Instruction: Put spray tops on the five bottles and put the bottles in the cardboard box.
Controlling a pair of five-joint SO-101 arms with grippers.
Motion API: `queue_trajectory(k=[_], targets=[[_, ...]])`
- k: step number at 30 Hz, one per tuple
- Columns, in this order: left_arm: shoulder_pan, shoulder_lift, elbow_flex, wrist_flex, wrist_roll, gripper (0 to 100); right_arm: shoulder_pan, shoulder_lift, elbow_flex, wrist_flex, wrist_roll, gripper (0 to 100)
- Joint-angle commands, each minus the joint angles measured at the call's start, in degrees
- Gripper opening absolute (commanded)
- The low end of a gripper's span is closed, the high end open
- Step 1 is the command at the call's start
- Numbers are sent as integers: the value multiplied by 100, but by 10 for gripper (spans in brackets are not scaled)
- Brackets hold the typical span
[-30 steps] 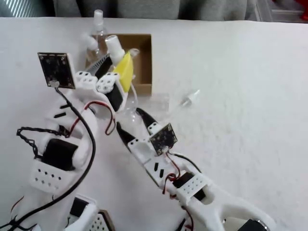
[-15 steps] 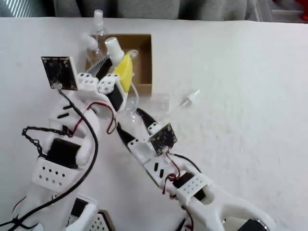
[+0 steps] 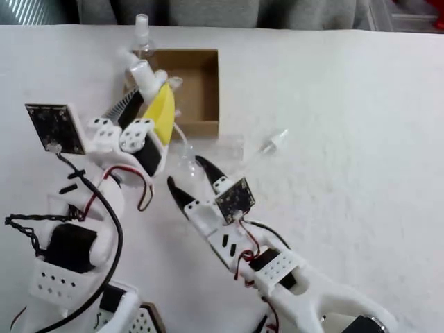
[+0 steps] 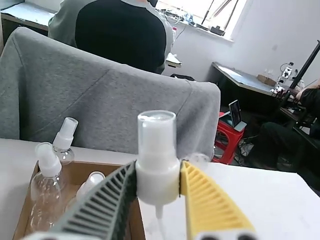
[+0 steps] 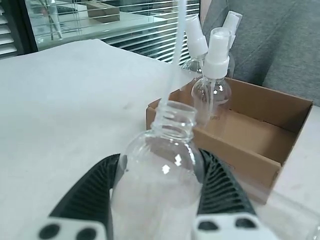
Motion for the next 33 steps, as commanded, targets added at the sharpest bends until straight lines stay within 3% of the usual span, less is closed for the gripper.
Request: queue_trajectory(k=[1,7,12,33], targets=[[-22,-84,-202,18,70,64,57,-13,-141,-136,18,17],[-57,-75,-202,9,70,64,40,-31,-132,-127,18,17],[-66,-48,-176,-492,70,64,40,-31,-132,-127,18,17],[-13,-40,-9,-580,70,64,40,-31,-132,-127,18,17]])
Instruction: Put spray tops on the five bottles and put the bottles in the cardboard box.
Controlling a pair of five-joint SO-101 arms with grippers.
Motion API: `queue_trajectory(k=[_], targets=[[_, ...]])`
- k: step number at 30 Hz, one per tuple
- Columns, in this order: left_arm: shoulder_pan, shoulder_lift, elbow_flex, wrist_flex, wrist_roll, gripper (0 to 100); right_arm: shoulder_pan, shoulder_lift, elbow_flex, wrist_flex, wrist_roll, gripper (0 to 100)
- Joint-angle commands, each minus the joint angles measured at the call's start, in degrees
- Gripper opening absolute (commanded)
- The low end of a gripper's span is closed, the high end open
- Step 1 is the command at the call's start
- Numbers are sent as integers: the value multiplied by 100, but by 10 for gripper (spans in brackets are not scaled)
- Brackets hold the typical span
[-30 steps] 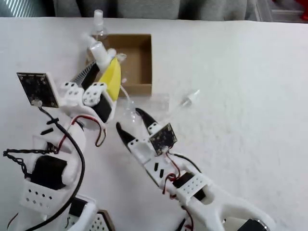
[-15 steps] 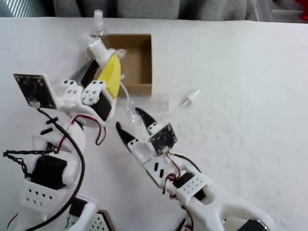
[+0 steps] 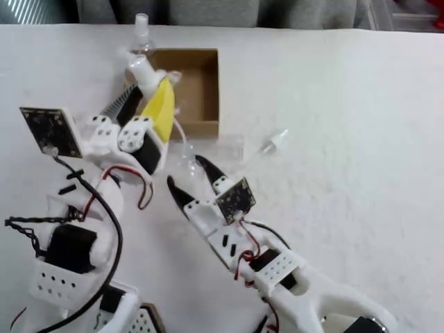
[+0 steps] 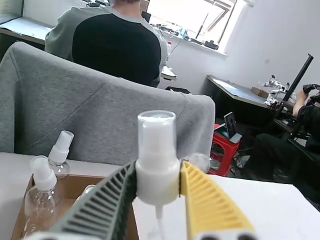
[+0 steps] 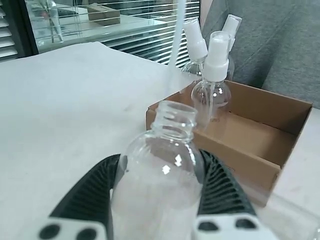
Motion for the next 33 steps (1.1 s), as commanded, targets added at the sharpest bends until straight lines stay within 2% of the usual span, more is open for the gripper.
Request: queue_trajectory(k=[1,33], targets=[[-13,-31,-62,-299,70,64,40,-31,-132,-127,18,17],[145,-75,1196,-378,62,64,66,-40,-141,-136,18,17]])
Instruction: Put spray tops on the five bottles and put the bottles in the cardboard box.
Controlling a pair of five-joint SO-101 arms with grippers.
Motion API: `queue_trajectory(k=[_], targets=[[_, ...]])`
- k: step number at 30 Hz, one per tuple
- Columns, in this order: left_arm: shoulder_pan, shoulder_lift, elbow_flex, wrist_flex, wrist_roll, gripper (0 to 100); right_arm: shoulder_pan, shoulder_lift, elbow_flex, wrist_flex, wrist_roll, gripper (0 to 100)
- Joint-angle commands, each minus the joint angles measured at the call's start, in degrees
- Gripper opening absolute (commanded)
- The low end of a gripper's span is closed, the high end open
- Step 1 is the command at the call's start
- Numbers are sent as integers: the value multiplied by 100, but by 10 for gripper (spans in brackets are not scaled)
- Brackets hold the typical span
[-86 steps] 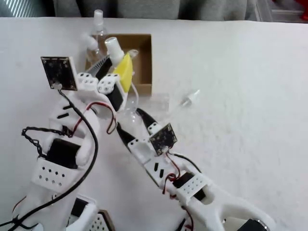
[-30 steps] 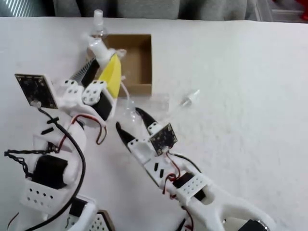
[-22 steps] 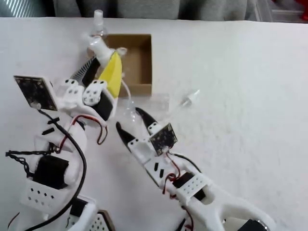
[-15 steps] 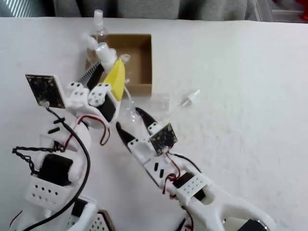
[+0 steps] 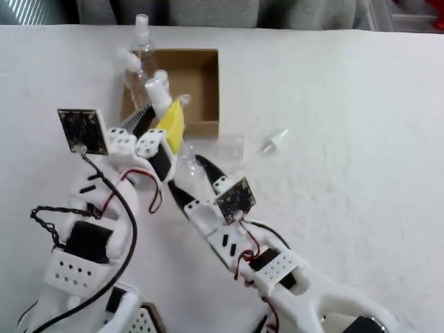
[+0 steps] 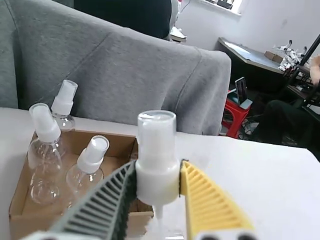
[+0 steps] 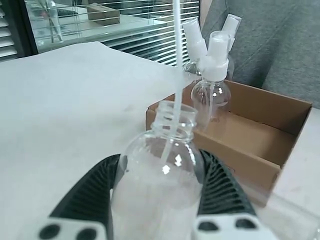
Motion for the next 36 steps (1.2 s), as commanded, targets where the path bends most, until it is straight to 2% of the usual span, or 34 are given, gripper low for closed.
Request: queue_trajectory(k=[1,13,18,36], targets=[[66,-75,62,-105,44,64,66,-40,-141,-136,18,17],[66,-75,457,-105,-18,64,66,-40,-141,-136,18,17],[66,-75,677,-114,-607,64,66,-40,-141,-136,26,17],[541,-84,949,-88,-624,64,163,-48,-149,-145,26,17]])
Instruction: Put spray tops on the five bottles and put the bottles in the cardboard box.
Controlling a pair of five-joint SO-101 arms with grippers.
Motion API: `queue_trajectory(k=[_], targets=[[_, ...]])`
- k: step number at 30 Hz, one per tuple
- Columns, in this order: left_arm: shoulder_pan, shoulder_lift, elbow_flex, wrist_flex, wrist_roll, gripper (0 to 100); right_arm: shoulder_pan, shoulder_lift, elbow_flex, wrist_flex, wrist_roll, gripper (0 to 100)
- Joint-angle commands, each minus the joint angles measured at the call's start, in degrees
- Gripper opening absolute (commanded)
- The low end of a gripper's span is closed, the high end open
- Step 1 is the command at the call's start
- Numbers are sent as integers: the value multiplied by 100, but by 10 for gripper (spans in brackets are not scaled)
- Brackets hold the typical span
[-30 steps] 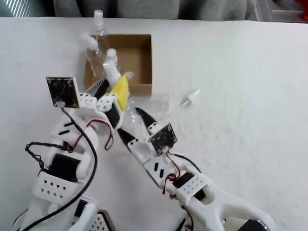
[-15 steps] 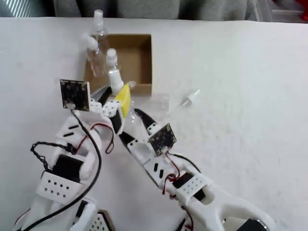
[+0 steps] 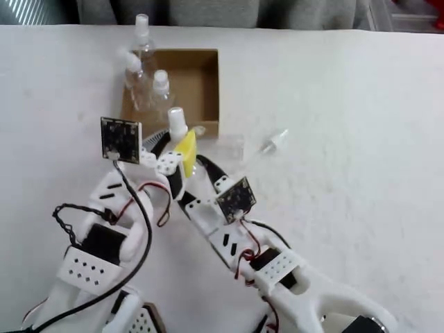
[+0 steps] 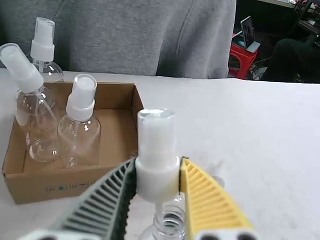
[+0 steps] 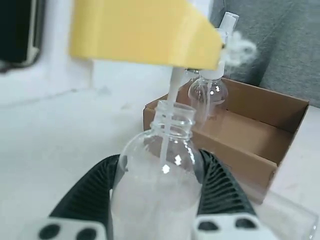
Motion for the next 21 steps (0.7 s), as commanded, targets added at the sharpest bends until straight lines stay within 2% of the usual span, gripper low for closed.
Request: queue_trajectory(k=[1,6,21], targets=[[259,-84,53,-18,-70,64,101,-48,-149,-154,9,17],[549,-84,70,70,-79,64,127,-48,-149,-154,9,17],[514,-84,114,62,-70,64,171,-48,-114,-470,26,17]])
